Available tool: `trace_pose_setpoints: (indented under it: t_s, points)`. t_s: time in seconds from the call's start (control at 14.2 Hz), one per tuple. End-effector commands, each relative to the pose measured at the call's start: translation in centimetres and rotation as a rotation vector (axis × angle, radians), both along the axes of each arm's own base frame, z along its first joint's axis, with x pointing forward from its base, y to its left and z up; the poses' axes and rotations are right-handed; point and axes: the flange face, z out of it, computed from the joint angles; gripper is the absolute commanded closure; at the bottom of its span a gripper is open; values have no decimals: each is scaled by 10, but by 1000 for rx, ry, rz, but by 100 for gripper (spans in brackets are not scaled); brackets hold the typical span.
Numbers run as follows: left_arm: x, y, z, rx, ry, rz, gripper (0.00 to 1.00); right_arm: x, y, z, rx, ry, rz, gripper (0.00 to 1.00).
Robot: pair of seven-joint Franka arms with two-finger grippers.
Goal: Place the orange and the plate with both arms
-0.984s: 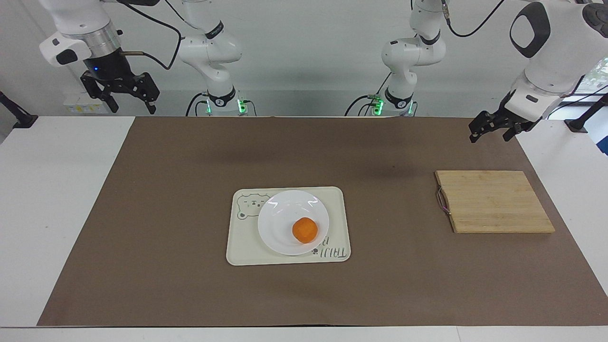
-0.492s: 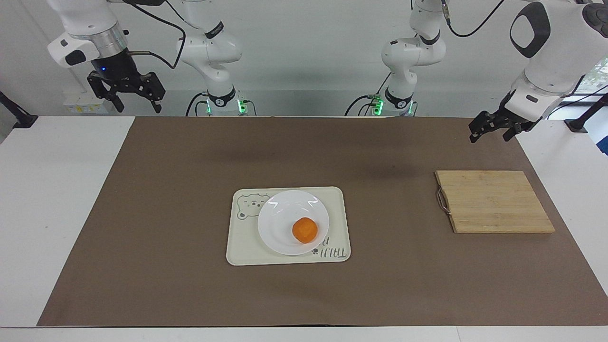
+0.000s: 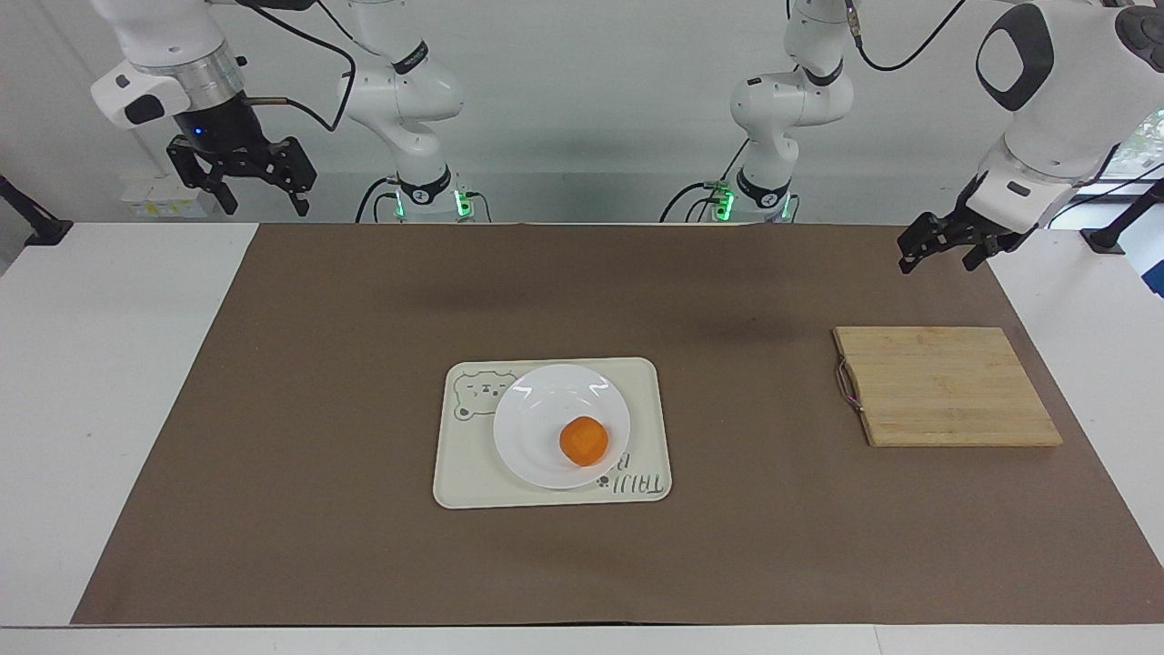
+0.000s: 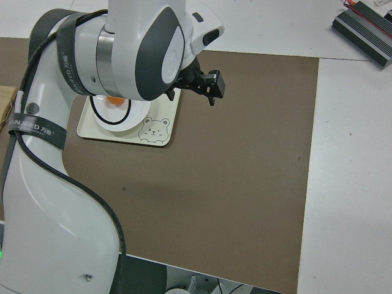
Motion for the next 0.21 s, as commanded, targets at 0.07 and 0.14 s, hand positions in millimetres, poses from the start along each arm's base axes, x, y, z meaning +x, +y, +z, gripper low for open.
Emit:
trace_pose_setpoints:
  t_s: [0.07,0.14]
  points:
    - [-2,2,6,2,2,-5,0,-1,3,4,11,-5,9,0]
    - [-2,3,6,3,2,-3,0,-3,3,4,12,-2,9,0]
